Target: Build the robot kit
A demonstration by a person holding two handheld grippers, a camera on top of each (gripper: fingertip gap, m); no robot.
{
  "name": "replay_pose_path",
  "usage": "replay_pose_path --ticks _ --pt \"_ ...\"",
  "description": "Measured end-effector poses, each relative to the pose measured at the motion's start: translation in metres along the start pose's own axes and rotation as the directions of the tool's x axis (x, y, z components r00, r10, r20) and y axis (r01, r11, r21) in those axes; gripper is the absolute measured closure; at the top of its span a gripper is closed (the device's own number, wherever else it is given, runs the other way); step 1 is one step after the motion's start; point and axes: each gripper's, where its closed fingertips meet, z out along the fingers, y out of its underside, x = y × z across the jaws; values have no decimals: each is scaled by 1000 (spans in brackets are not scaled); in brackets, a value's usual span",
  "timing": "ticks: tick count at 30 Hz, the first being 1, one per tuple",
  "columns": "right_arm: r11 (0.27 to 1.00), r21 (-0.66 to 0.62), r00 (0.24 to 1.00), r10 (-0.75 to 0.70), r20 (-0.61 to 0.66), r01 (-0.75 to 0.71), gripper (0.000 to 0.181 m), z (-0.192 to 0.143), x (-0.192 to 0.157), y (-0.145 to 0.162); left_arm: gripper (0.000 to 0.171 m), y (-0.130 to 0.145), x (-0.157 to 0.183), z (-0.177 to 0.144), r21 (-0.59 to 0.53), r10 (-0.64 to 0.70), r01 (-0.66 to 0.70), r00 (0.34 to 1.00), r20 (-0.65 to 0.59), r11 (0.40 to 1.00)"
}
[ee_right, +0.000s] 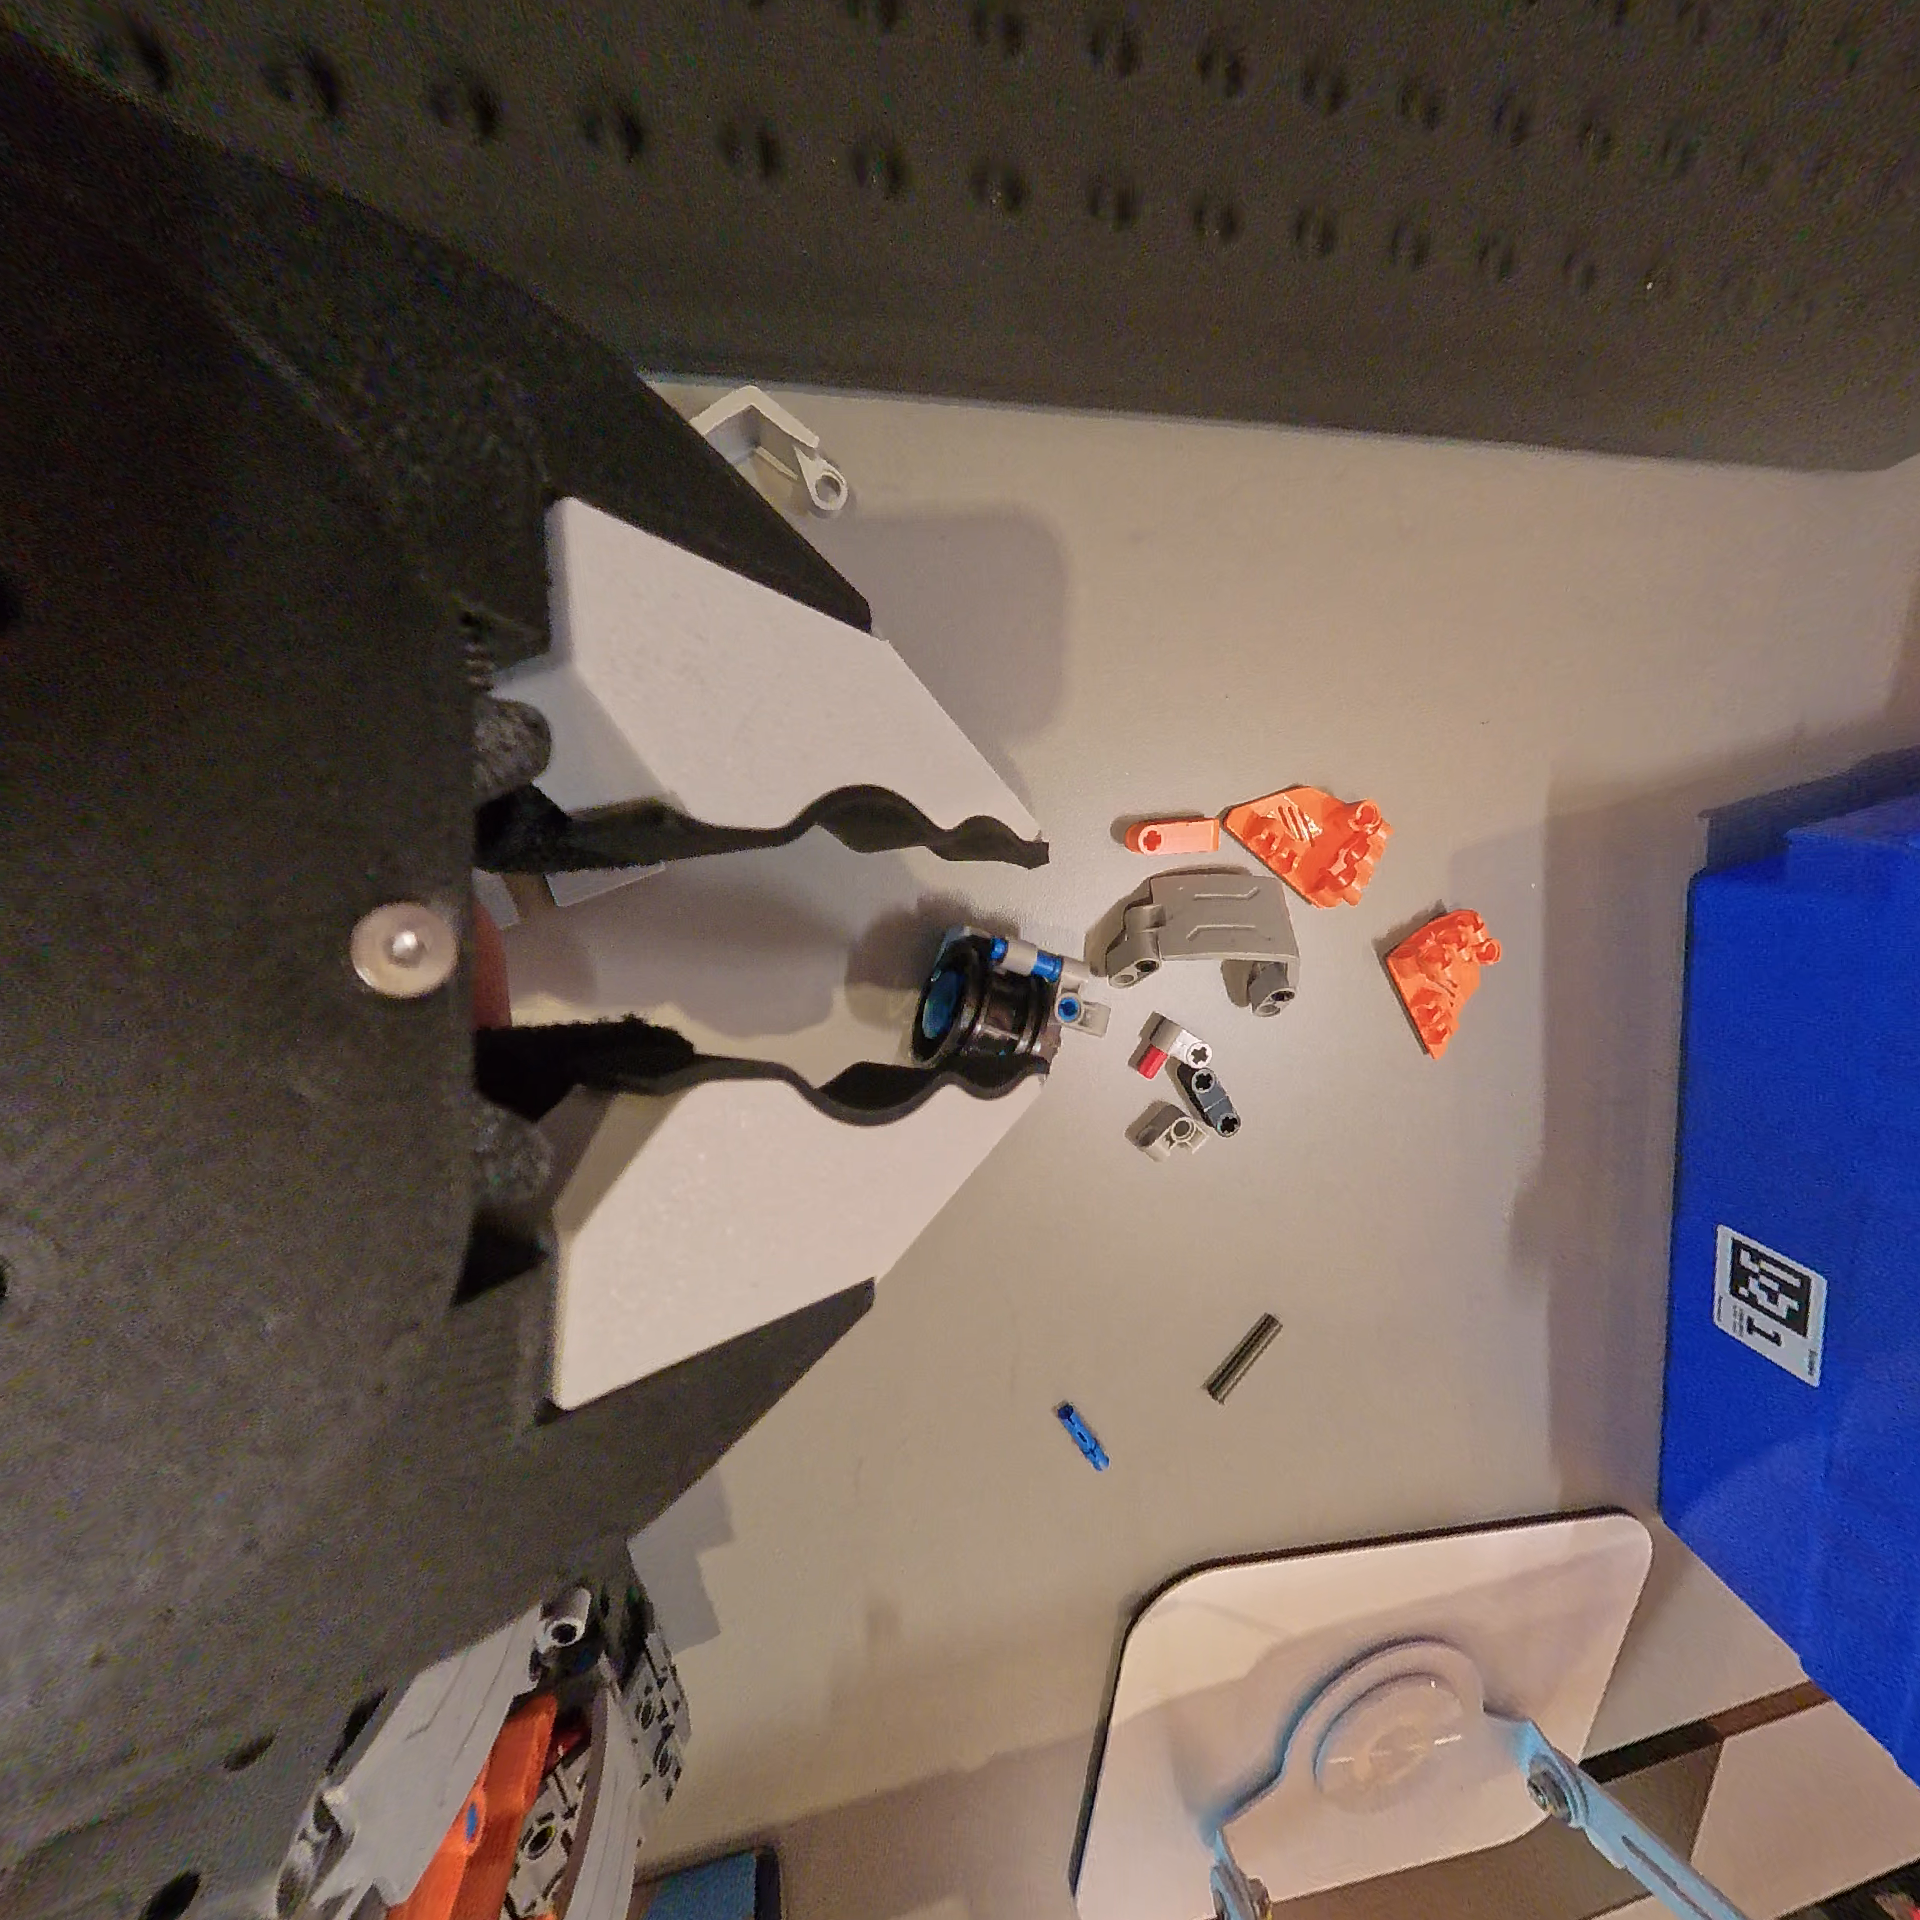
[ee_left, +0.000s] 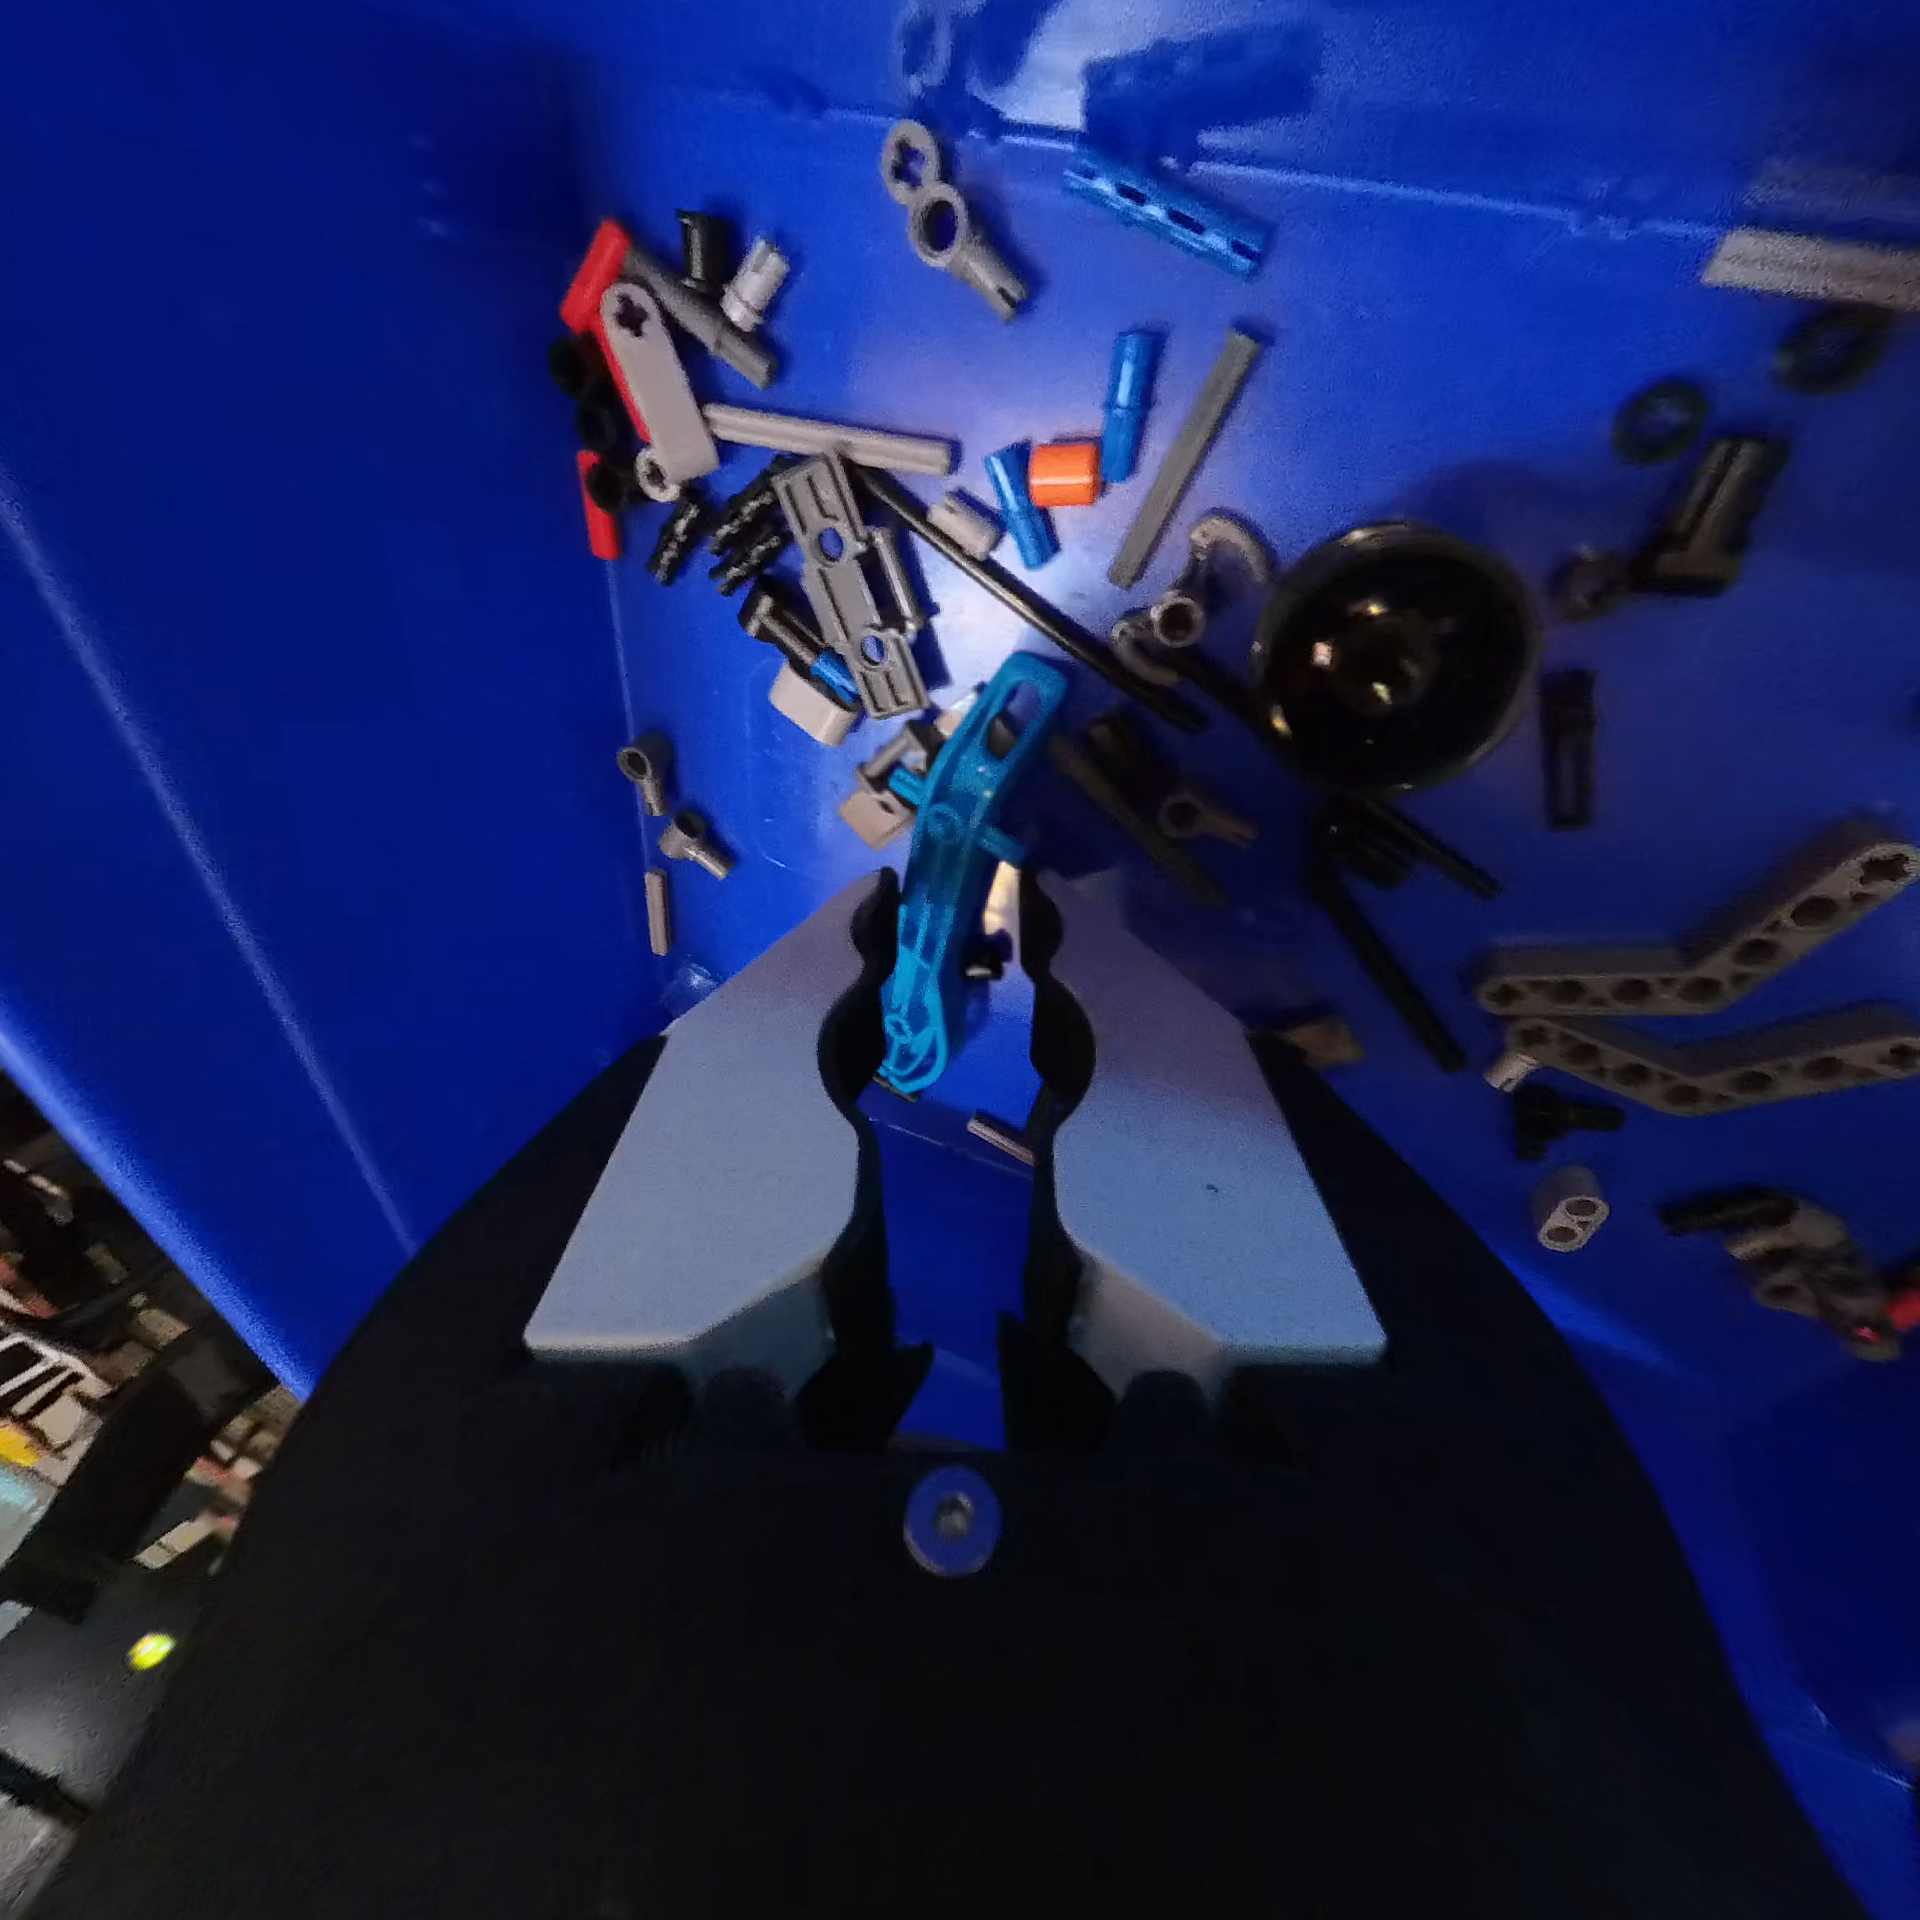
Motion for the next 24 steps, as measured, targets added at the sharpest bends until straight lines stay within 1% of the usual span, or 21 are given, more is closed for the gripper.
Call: replay_pose_path --ticks 1,2,5,7,8,10,12,14,16,17,19,20,22,24 --pt "1000 1 1000 -1 -2 1 146 0 0 0 152 -1 -1 0 6 -7 7 1000 -7 1000" --pt "1000 3 1000 -3 -5 3 147 -1 1 0 160 0 -4 0 4 -5 5 1000 8 1000" --pt "1000 15 1000 -1 -12 1 147 -3 3 -2 160 3 -4 -3 11 -5 4 1000 8 1000" --pt "1000 18 1000 -4 -16 4 148 -5 4 -2 160 7 -9 -7 10 -11 11 999 34 1000" --pt "1000 19 1000 -6 -19 6 148 -5 4 -2 160 7 -13 -13 27 -18 17 998 55 999" --pt "1000 22 1000 -8 -26 9 148 -7 5 -3 160 6 -18 -29 71 -45 40 996 79 997" --pt "1000 27 999 -7 -34 8 148 -9 7 -3 160 6 -35 -56 107 -55 34 979 196 994" --pt "999 34 999 -3 -35 4 148 -11 7 -4 160 -3 -45 -95 174 -63 12 955 290 985" --pt "999 38 999 -4 -40 6 148 -13 8 -5 161 -28 -42 -140 260 -42 -54 937 348 964" --pt "999 40 999 -6 -40 7 149 -14 8 -5 160 -45 -34 -159 293 -10 -103 933 359 951" --pt "999 45 999 -8 -45 11 149 -16 8 -6 161 -88 -10 -188 331 102 -236 921 376 914" --pt "999 48 999 -11 -46 13 149 -17 8 -6 161 -109 4 -196 328 161 -294 912 377 898" --pt "998 55 999 -11 -53 14 149 -20 8 -6 161 -150 35 -201 317 294 -417 881 371 852" --pt "998 63 998 -10 -57 14 150 -23 9 -7 161 -183 68 -191 301 409 -497 858 312 814"
